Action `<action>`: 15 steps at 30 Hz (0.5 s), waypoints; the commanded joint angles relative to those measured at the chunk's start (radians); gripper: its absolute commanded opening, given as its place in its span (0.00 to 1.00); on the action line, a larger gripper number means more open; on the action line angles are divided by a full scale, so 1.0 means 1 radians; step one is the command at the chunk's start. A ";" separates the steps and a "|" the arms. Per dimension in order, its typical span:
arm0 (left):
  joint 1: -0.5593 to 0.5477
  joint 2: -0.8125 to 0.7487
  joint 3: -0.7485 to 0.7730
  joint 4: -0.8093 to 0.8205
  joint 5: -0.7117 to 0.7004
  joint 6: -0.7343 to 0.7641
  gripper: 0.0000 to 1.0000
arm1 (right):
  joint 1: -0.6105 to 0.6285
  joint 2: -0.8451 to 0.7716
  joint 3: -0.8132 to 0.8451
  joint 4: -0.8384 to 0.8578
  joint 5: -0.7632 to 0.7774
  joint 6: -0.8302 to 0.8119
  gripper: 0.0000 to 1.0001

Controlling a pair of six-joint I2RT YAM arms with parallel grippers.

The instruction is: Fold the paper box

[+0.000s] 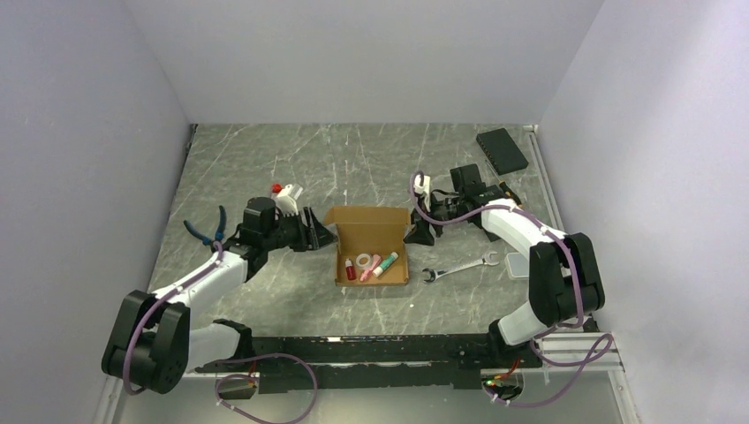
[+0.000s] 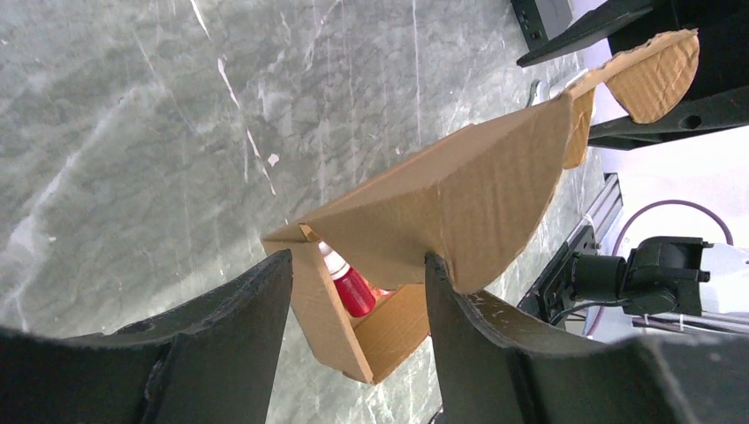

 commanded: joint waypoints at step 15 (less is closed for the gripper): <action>-0.023 0.013 0.042 -0.005 0.014 0.044 0.61 | 0.010 -0.005 -0.003 0.015 -0.124 -0.354 0.60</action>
